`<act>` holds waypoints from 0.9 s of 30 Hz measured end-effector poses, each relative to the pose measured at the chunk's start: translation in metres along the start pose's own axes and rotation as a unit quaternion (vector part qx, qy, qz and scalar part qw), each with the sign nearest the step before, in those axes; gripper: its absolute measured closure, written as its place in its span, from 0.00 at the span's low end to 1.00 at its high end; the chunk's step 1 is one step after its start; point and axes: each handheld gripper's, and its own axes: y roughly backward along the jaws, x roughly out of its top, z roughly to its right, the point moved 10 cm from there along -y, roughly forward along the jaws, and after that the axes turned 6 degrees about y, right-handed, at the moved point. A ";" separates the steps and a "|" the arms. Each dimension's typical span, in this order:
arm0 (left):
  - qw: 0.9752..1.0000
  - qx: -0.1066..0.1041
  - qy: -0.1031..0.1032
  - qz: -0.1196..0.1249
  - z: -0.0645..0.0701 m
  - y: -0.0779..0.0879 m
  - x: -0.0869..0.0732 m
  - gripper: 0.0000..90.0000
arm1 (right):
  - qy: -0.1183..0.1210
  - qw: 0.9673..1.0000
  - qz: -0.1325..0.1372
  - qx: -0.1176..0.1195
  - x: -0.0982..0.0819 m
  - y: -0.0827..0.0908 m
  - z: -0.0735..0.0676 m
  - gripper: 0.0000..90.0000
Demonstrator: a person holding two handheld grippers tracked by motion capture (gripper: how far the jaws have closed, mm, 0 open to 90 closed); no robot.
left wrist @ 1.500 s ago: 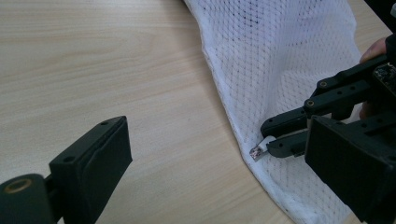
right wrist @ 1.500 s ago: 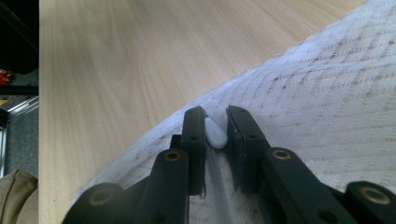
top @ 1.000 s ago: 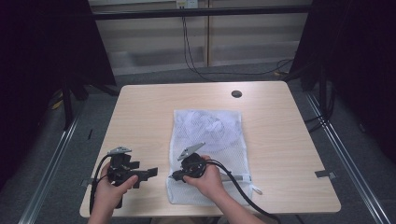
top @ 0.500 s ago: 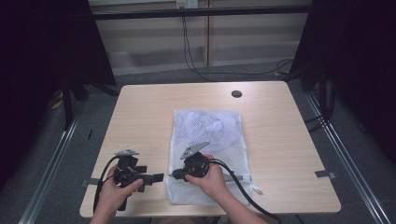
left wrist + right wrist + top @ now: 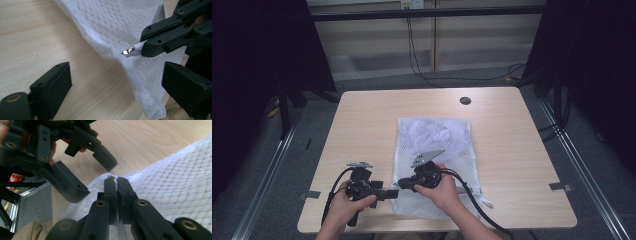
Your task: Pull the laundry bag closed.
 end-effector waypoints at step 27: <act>0.999 -0.023 -0.021 -0.007 0.017 -0.016 0.005 0.41 | -0.010 0.999 0.033 0.005 0.008 0.014 0.004 0.97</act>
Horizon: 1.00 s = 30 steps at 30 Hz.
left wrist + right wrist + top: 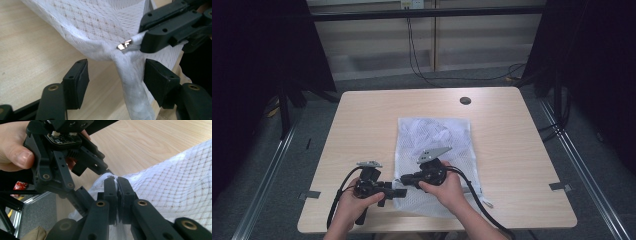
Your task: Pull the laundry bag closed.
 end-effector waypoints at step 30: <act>1.000 -0.012 -0.012 -0.007 0.013 0.001 0.006 0.96 | -0.012 1.000 0.007 0.015 0.002 0.004 0.001 0.94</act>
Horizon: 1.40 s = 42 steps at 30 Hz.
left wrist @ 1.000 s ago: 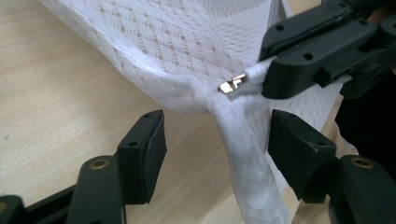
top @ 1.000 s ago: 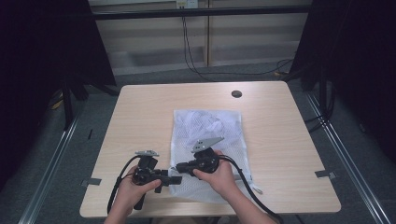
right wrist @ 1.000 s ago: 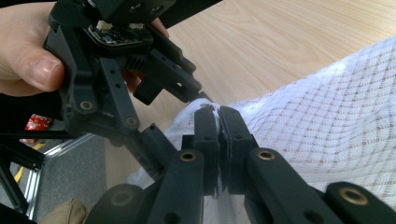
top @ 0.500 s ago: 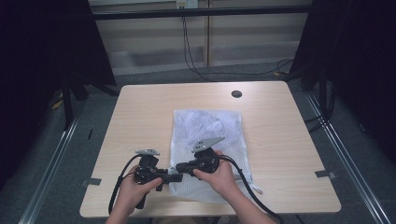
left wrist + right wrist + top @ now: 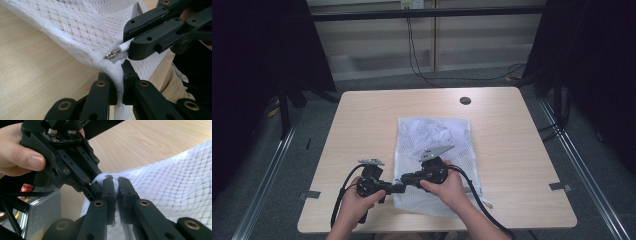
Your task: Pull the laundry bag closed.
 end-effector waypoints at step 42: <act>1.000 -0.010 0.013 0.011 0.002 0.005 0.002 0.98 | 0.006 1.000 -0.003 0.011 0.003 0.011 -0.002 0.97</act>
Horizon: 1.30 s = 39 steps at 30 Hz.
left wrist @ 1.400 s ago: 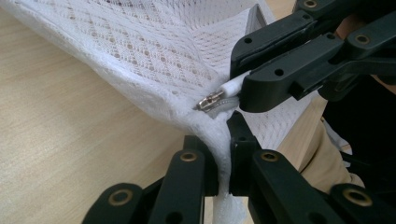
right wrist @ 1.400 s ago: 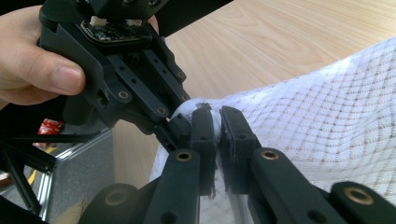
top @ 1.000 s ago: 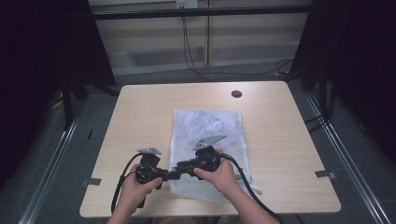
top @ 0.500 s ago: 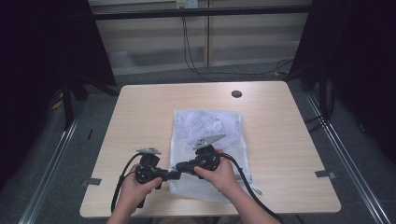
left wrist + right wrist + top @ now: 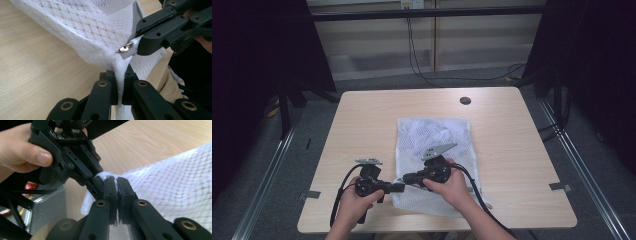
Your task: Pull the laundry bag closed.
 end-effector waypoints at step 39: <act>1.000 -0.013 0.011 -0.005 0.005 0.000 0.001 0.98 | 0.015 1.000 0.001 -0.003 -0.010 0.016 0.006 0.97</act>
